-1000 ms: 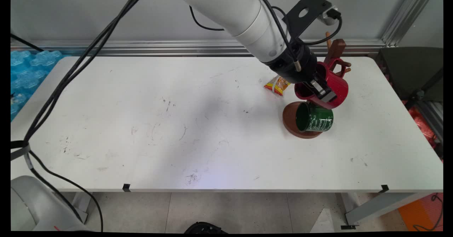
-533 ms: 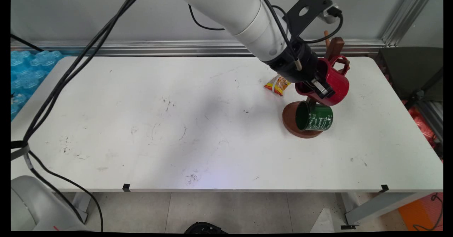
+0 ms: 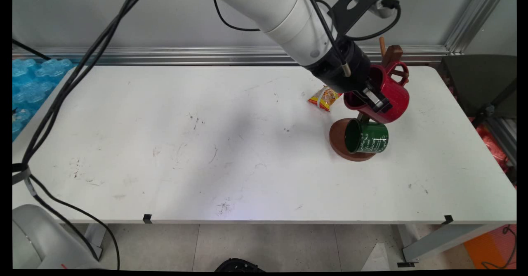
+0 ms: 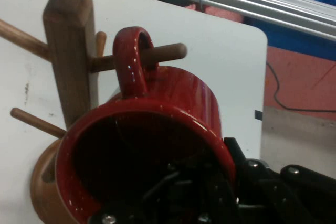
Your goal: Place the picked object on the table
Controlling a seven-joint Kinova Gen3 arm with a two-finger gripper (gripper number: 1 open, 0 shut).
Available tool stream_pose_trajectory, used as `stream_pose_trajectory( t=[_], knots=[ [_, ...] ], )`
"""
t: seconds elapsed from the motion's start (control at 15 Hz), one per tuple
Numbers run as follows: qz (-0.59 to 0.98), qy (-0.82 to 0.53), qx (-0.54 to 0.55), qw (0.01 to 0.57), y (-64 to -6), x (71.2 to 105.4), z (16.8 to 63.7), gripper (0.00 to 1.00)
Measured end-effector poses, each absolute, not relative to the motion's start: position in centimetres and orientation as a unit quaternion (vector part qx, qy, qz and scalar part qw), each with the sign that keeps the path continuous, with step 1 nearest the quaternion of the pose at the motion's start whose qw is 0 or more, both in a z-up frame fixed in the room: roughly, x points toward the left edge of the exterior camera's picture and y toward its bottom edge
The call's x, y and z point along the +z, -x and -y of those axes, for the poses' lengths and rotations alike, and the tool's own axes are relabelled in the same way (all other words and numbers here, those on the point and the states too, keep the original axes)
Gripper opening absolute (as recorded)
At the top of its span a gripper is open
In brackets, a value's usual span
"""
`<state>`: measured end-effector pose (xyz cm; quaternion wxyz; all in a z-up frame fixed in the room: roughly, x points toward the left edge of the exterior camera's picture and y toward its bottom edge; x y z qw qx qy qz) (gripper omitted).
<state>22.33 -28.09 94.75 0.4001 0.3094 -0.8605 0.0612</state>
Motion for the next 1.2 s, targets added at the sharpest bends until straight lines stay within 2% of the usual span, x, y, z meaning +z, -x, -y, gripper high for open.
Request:
stream_pose_trajectory(
  t=[0.87, 1.2],
  knots=[
    [0.856, -0.311, 0.024, 0.412, -21.5, 97.8, 25.6, 0.00],
    [0.866, -0.306, 0.021, 0.396, -22.2, 98.7, 24.8, 0.00]
  ],
)
